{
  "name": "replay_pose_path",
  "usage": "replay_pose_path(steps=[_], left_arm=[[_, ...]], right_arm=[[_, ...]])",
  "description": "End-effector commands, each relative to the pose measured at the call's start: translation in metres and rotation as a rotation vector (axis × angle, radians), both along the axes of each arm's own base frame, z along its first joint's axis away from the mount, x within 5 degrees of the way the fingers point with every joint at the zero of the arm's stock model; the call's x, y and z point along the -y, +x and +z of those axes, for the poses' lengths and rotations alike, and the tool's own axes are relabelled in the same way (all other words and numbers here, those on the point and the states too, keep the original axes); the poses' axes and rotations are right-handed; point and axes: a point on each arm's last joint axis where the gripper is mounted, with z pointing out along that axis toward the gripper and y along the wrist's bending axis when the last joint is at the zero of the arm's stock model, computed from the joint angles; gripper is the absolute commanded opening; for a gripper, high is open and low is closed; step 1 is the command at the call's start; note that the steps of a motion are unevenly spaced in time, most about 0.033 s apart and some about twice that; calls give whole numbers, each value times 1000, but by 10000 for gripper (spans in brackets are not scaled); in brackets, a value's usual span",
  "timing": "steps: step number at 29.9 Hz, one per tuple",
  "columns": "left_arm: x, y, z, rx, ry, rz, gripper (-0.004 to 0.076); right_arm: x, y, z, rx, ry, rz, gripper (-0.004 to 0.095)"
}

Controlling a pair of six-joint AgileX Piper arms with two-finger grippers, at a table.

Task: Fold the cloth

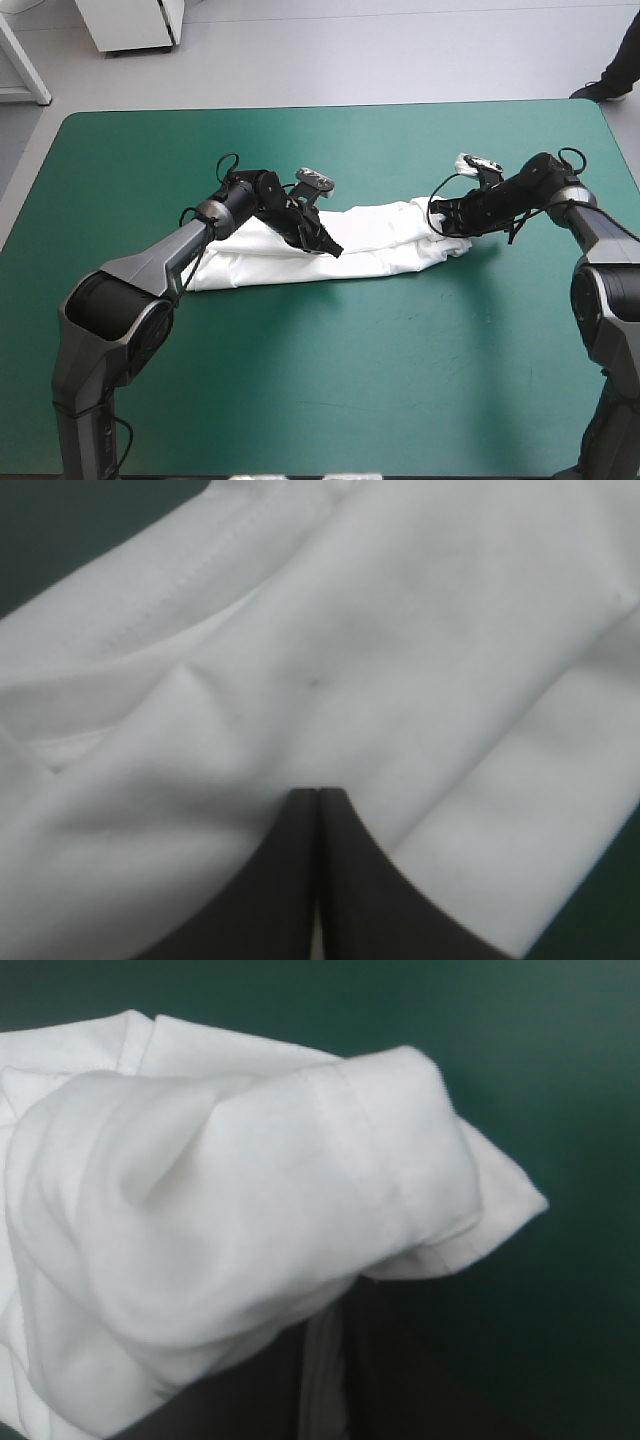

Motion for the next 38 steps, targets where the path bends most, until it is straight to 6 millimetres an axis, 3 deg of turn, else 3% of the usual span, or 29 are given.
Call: replay_pose_path(steps=[1,13,17,23,26,30,34,38], left_arm=[[-3,-5,15,9,26,-18,-9],[-5,-8,13,-17,56,-34,-9],[-4,-8,13,-22,57,-35,-9],[-4,-7,20,2,43,-27,-9],[-5,-7,46,30,30,-40,-9],[-17,-14,102,100,37,-35,-9],[-45,-29,157,213,60,7,-9],[-86,-39,188,271,96,106,-9]], right_arm=[[-5,-9,16,-46,3,103,-13],[22,-21,132,233,-20,46,-13],[29,-26,149,274,-6,25,-13],[26,-29,154,282,19,32,-13],[26,-29,154,281,24,35,-13],[21,-29,158,305,89,47,-13],[2,-30,166,333,192,89,-13],[-29,-32,178,372,233,157,-13]])
